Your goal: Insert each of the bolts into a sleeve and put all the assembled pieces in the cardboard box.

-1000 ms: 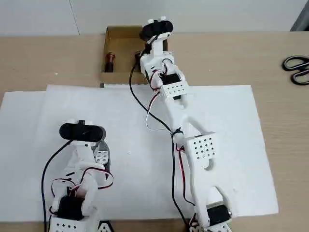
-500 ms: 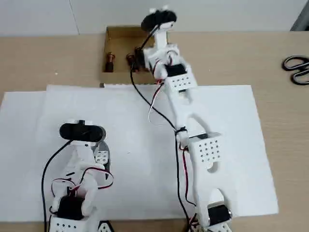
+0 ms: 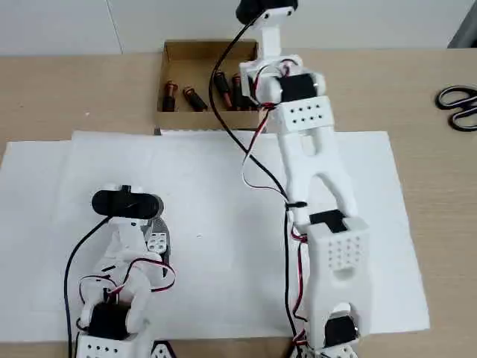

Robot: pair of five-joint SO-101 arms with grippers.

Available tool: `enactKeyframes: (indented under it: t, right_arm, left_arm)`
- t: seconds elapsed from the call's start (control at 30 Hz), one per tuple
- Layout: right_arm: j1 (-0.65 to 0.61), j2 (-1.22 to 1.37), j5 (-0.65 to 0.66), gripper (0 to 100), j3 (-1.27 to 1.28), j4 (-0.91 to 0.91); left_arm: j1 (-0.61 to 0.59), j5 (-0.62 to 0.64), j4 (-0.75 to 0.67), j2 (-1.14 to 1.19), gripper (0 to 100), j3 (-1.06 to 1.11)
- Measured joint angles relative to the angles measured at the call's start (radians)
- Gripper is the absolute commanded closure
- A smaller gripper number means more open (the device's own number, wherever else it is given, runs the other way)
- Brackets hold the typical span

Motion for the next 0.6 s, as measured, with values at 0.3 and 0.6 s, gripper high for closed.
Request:
enactKeyframes:
  t: [0.3,0.6]
  right_arm:
    - [0.005,-0.302,0.000,99.5,0.000,0.423]
    - [0.029,-0.583,0.000,99.5,0.063,0.529]
  left_arm:
    - [0.000,0.000,0.000,0.000,99,0.000]
    - [0.000,0.000,0.000,0.000,99,0.000]
